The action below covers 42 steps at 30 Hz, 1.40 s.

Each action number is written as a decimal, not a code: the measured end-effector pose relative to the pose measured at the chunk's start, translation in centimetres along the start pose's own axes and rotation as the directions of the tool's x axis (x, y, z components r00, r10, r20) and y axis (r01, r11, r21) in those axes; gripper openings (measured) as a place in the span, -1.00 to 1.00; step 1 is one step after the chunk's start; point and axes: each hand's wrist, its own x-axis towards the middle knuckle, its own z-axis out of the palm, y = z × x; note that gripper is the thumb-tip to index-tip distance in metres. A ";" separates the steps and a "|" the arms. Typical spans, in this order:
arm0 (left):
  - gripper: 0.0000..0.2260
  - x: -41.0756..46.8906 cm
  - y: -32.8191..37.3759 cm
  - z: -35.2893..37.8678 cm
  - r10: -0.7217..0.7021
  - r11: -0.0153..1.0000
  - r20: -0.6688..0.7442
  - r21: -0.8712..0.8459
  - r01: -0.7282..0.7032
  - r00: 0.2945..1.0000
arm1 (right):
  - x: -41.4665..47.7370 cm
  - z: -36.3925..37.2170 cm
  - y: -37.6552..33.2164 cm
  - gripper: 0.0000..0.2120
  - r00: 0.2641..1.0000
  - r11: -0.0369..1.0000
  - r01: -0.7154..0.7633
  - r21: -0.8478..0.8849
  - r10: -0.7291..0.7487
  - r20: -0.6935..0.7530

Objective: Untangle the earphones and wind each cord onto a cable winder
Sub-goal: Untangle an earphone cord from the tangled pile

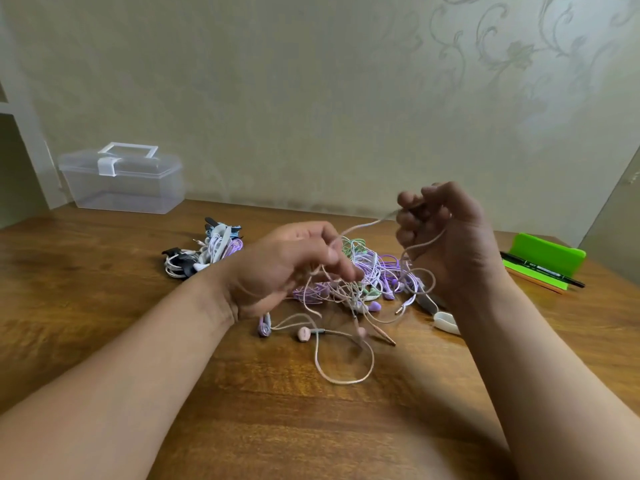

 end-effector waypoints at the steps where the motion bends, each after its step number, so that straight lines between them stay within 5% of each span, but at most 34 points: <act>1: -0.95 0.1 -0.1 -0.1 -0.004 0.992 -0.026 -0.126 0.001 1.000 | 0.3 -0.6 0.0 -0.78 0.999 0.989 0.010 -0.150 -0.015 -0.032; 2: -0.91 0.3 -0.2 -0.1 -0.013 0.981 -0.068 -0.196 0.000 0.998 | 0.6 -1.2 0.1 -0.84 0.998 0.921 0.025 -0.390 -0.049 -0.051; 4: -0.88 0.6 -0.3 -0.1 -0.030 0.989 -0.172 -0.148 0.004 0.985 | 0.6 -2.1 0.2 -0.91 0.995 0.548 0.049 -0.835 -0.100 -0.008; 6: -0.87 0.7 -0.3 0.1 -0.034 0.999 -0.230 -0.037 0.026 0.972 | 0.3 -2.0 0.7 -0.96 0.992 0.168 0.092 -0.981 -0.106 0.075; 8: -0.88 0.7 -0.3 0.3 -0.033 0.998 -0.251 0.042 0.045 0.967 | -0.2 -1.1 1.2 -0.85 0.980 0.080 0.167 -0.983 -0.121 0.156; 12: -0.88 1.0 -0.6 0.8 0.013 0.992 -0.260 0.124 0.020 0.965 | -1.1 0.7 1.8 -0.71 0.968 0.478 0.164 -0.863 0.089 0.233; 14: -0.87 1.0 -0.6 0.7 0.040 0.988 -0.272 0.154 0.003 0.962 | -1.5 0.8 2.1 -0.69 0.937 0.494 0.128 -0.860 0.225 0.268; 17: -0.91 1.1 -0.6 0.5 0.078 0.987 -0.303 0.156 -0.032 0.950 | -0.8 0.3 1.8 -0.68 0.969 0.454 0.158 -0.877 0.100 0.226; 24: -0.70 1.1 -0.7 -0.1 -0.010 0.996 -0.313 -0.090 -0.019 0.950 | -0.5 0.6 1.3 -0.63 0.990 0.859 0.027 -0.512 0.048 0.134; 26: -0.56 1.2 -0.8 -0.2 0.018 1.000 -0.291 -0.018 -0.024 0.956 | -0.4 0.8 1.1 -0.75 0.995 0.916 0.005 -0.400 0.034 0.089; 28: -0.52 1.4 -1.4 -0.3 0.105 0.972 -0.282 0.234 -0.038 0.954 | -0.4 0.9 0.7 -0.82 0.999 0.956 0.009 -0.292 0.006 0.051; 31: -0.73 1.4 -2.0 0.1 0.183 0.903 -0.219 0.424 -0.075 0.958 | -0.3 0.6 0.4 -0.81 1.000 0.972 0.024 -0.234 -0.022 0.009; 34: -0.95 1.2 -1.5 1.0 0.159 0.917 -0.230 0.396 -0.057 0.960 | 0.1 0.2 0.5 -0.79 0.998 0.979 0.031 -0.202 -0.043 -0.054; 42: -0.74 1.0 -1.2 0.5 0.087 0.967 -0.311 0.256 -0.004 0.946 | 1.1 -0.8 -0.7 -0.79 0.986 0.994 0.080 0.069 -0.068 -0.153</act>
